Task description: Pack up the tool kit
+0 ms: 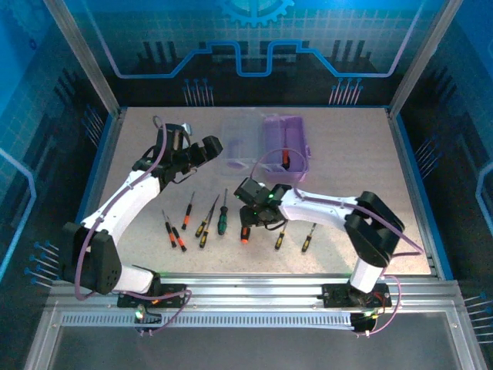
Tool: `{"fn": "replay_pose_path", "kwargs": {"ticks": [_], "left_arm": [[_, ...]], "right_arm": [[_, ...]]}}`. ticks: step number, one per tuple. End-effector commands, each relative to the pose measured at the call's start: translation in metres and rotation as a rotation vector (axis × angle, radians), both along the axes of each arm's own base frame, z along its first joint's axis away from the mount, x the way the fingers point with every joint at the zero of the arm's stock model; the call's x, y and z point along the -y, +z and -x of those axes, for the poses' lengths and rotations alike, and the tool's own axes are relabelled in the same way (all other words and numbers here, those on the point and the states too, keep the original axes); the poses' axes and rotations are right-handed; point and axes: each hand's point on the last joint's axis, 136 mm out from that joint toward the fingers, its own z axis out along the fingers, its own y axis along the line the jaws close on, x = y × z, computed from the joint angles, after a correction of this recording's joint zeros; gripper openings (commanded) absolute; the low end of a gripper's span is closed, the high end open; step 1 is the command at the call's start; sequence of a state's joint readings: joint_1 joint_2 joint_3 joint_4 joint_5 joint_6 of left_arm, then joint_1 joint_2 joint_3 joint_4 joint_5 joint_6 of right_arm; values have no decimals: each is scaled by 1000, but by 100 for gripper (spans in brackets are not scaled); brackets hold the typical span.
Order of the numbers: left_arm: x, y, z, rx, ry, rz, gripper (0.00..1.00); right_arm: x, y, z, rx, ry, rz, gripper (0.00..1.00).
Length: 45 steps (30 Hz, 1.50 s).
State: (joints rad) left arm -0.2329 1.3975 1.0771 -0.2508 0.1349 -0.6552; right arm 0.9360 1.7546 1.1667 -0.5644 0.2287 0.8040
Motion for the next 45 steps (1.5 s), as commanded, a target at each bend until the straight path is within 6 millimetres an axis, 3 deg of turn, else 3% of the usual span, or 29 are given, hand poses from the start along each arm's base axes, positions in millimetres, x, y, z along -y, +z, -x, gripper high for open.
{"fn": "replay_pose_path", "kwargs": {"ticks": [1, 25, 34, 41, 45], "left_arm": [[-2, 13, 2, 23, 10, 12, 99], [3, 11, 2, 14, -7, 40, 99], [3, 10, 2, 11, -7, 40, 99], [4, 10, 2, 9, -10, 43, 99], [4, 9, 1, 7, -10, 43, 99]], "right_arm": [[-13, 3, -3, 12, -20, -1, 62], [-33, -31, 13, -66, 18, 10, 50], [-15, -44, 8, -64, -5, 68, 33], [-13, -34, 6, -37, 31, 40, 25], [-10, -25, 4, -17, 65, 59, 25]]}}
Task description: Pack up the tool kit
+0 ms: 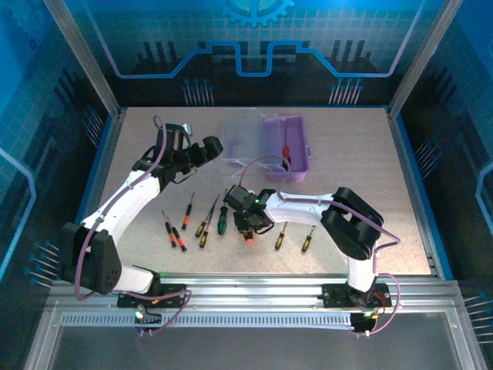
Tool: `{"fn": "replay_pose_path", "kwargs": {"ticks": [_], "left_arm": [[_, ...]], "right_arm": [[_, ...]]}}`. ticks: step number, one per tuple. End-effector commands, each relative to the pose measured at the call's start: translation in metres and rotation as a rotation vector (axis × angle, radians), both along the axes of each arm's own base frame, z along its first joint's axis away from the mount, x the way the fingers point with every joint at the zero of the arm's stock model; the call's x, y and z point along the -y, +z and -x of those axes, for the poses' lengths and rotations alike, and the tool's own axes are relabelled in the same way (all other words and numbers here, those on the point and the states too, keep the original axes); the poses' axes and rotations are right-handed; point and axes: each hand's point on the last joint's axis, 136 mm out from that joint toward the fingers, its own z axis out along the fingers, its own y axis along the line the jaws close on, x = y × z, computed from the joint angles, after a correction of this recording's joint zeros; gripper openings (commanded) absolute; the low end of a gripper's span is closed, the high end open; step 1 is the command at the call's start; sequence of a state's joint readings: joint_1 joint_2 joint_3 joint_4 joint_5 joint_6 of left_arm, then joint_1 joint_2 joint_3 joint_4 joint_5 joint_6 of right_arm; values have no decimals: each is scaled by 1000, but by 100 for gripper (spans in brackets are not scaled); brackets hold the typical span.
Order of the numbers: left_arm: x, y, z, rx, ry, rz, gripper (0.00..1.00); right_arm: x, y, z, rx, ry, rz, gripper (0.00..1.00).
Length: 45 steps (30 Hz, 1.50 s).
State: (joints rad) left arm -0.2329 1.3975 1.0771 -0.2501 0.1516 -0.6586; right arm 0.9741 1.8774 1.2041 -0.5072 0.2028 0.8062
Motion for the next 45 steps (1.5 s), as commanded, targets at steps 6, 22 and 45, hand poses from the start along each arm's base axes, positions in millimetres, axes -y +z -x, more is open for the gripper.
{"fn": "replay_pose_path", "kwargs": {"ticks": [6, 22, 45], "left_arm": [[3, 7, 0, 5, -2, 38, 99], [3, 9, 1, 10, -3, 42, 99], [7, 9, 0, 10, -18, 56, 99]], "right_arm": [[22, -14, 5, -24, 36, 92, 33], [13, -14, 6, -42, 72, 69, 26], [11, 72, 32, 22, 192, -200, 23]]}}
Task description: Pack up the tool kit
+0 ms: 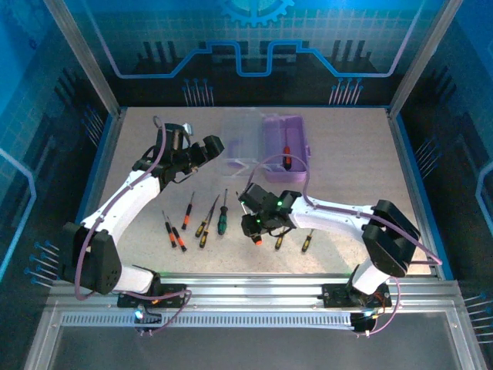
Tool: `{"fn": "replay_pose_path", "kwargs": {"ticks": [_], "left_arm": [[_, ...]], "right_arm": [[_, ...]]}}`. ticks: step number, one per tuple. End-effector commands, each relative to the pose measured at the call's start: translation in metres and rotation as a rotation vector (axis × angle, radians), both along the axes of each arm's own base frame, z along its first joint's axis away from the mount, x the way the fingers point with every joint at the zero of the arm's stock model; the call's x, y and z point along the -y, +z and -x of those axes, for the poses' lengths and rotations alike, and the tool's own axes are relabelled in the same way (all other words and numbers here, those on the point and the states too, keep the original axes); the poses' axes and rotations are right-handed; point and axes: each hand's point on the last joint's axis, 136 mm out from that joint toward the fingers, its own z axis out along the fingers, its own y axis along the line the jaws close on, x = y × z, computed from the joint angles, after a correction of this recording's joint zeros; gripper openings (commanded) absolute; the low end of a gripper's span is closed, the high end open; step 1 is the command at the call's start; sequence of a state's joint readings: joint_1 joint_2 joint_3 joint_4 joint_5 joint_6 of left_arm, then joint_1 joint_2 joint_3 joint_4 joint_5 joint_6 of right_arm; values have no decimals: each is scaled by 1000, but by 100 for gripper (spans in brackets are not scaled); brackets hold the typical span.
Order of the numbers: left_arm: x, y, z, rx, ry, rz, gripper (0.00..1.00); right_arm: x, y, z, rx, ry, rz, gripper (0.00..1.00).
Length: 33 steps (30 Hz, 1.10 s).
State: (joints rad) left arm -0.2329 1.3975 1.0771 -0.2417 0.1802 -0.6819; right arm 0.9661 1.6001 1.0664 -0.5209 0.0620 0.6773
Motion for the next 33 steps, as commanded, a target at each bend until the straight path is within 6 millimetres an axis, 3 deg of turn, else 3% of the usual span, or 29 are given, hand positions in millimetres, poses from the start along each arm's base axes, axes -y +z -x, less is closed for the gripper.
{"fn": "replay_pose_path", "kwargs": {"ticks": [1, 7, 12, 17, 22, 29, 33], "left_arm": [[3, 7, -1, 15, -10, 22, 99], [5, 6, -2, 14, -20, 27, 99], [11, 12, 0, 22, -42, 51, 99], [21, 20, 4, 40, -78, 68, 99], [26, 24, 6, 60, -97, 83, 99], [43, 41, 13, 85, -167, 98, 99], [36, 60, 23, 110, -163, 33, 99]], "right_arm": [[-1, 18, -4, 26, 29, -54, 23], [9, 39, -12, 59, 26, -95, 22], [24, 68, -34, 106, -9, -113, 22], [45, 98, -75, 178, -86, -144, 22], [61, 112, -122, 239, -182, -191, 21], [105, 113, -189, 279, -323, -202, 21], [123, 110, -215, 282, -360, -192, 21]]}}
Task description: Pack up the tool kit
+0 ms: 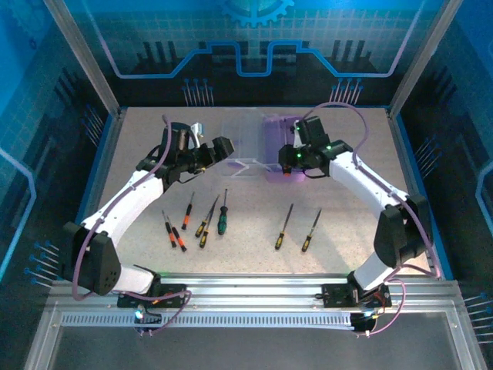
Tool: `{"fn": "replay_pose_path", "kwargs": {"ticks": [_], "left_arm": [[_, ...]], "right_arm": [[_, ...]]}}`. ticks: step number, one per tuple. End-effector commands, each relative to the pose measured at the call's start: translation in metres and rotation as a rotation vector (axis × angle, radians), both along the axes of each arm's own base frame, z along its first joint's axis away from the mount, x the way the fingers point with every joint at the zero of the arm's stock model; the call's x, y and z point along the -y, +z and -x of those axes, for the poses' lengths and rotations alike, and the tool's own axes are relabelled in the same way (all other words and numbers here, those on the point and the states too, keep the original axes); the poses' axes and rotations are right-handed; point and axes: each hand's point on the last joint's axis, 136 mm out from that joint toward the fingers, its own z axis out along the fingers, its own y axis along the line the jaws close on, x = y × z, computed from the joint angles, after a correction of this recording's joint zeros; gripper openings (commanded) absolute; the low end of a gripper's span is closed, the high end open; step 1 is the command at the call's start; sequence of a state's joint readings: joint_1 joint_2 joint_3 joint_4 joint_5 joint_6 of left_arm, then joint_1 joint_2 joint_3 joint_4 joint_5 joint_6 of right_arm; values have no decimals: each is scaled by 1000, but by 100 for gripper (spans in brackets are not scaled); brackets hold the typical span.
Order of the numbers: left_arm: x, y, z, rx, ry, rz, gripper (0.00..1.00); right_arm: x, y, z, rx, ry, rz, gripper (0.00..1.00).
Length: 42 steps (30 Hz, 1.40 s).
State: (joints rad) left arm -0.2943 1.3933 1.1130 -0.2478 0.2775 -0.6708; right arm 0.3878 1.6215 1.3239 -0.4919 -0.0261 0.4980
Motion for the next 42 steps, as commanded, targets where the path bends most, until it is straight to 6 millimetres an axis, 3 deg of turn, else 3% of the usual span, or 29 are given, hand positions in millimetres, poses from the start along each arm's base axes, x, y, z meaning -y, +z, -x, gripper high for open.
{"fn": "replay_pose_path", "kwargs": {"ticks": [1, 4, 6, 12, 17, 24, 36, 42], "left_arm": [[-7, 46, 14, 103, -3, -24, 99], [-15, 51, 32, 141, 28, 1, 99], [-16, 45, 47, 139, 25, 38, 99], [-20, 0, 94, 62, 23, 136, 99], [-25, -26, 114, 32, 61, 184, 99], [-21, -51, 120, -16, 74, 226, 99], [-13, -47, 116, -11, 54, 219, 99], [-12, -45, 115, -5, 49, 213, 99]], "right_arm": [[6, 13, -26, 54, 7, -9, 21], [20, 6, -41, 46, -14, 7, 21], [25, -2, -47, 28, -21, 10, 21], [25, -20, -55, 9, 16, 50, 21], [24, -36, -64, -20, 54, 104, 21], [34, -61, -81, -61, 40, 217, 22], [50, -105, -114, -123, -39, 375, 22], [53, -126, -120, -160, -60, 389, 22]]}}
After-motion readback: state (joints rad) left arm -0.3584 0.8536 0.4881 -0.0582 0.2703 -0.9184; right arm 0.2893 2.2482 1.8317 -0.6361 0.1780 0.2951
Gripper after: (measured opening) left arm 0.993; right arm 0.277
